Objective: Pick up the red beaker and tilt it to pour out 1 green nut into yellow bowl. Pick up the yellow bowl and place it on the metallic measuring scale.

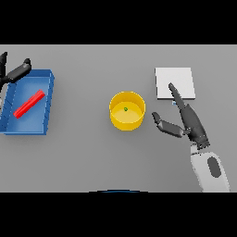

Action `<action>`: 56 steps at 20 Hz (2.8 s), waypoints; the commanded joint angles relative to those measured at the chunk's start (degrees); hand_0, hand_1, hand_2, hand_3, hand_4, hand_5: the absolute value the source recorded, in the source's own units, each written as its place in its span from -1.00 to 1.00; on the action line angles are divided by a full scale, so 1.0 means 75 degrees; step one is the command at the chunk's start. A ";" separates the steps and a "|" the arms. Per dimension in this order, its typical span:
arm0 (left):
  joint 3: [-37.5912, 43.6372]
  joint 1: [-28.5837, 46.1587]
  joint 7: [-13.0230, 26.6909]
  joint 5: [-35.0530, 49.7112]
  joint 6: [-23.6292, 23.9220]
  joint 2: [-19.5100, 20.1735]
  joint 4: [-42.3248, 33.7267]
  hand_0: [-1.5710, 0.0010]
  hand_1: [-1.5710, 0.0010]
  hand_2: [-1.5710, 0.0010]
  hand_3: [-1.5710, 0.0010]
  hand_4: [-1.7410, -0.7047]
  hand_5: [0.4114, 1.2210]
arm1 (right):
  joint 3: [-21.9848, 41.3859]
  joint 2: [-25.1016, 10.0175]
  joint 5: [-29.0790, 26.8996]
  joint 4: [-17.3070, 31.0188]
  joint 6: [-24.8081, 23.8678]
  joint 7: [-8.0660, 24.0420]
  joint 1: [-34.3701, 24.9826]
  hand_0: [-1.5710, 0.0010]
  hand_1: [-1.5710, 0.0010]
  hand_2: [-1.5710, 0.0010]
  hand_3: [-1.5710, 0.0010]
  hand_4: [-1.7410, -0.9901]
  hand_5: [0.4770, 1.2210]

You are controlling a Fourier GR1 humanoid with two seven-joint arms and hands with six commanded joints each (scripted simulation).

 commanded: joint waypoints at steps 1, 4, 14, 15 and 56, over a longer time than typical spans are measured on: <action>0.0001 -0.0007 -0.0048 0.0017 -0.0024 0.0017 -0.0079 0.98 0.98 0.99 0.99 0.97 -0.31 | 0.0173 -0.0144 0.0061 0.0107 0.0306 -0.0093 -0.0268 0.99 1.00 1.00 1.00 0.51 -0.45; 0.0013 0.0179 -0.0096 0.0074 0.0154 0.0055 -0.0262 0.99 0.99 0.99 1.00 0.94 -0.26 | 0.0636 -0.0685 0.0664 0.0355 0.0820 -0.0113 -0.1060 0.99 1.00 1.00 1.00 0.30 -0.49; 0.0061 0.0251 -0.0332 0.0166 0.0126 0.0030 -0.0267 1.00 1.00 1.00 1.00 0.90 -0.25 | 0.2406 -0.1641 0.2660 0.1125 0.2078 -0.0401 -0.2879 1.00 1.00 1.00 1.00 0.36 -0.60; 0.0099 0.0167 -0.0296 0.0191 0.0073 0.0015 -0.0184 1.00 1.00 1.00 1.00 0.90 -0.25 | 0.2552 -0.1703 0.2795 0.1219 0.2208 -0.0431 -0.3044 1.00 1.00 1.00 1.00 0.37 -0.58; 0.0250 0.0405 -0.0643 0.0378 0.0212 0.0047 -0.0348 1.00 1.00 1.00 1.00 0.83 -0.22 | 0.3900 -0.1429 0.3564 0.3224 0.3063 -0.1211 -0.4268 -0.83 -0.80 -0.79 -0.47 -0.85 0.94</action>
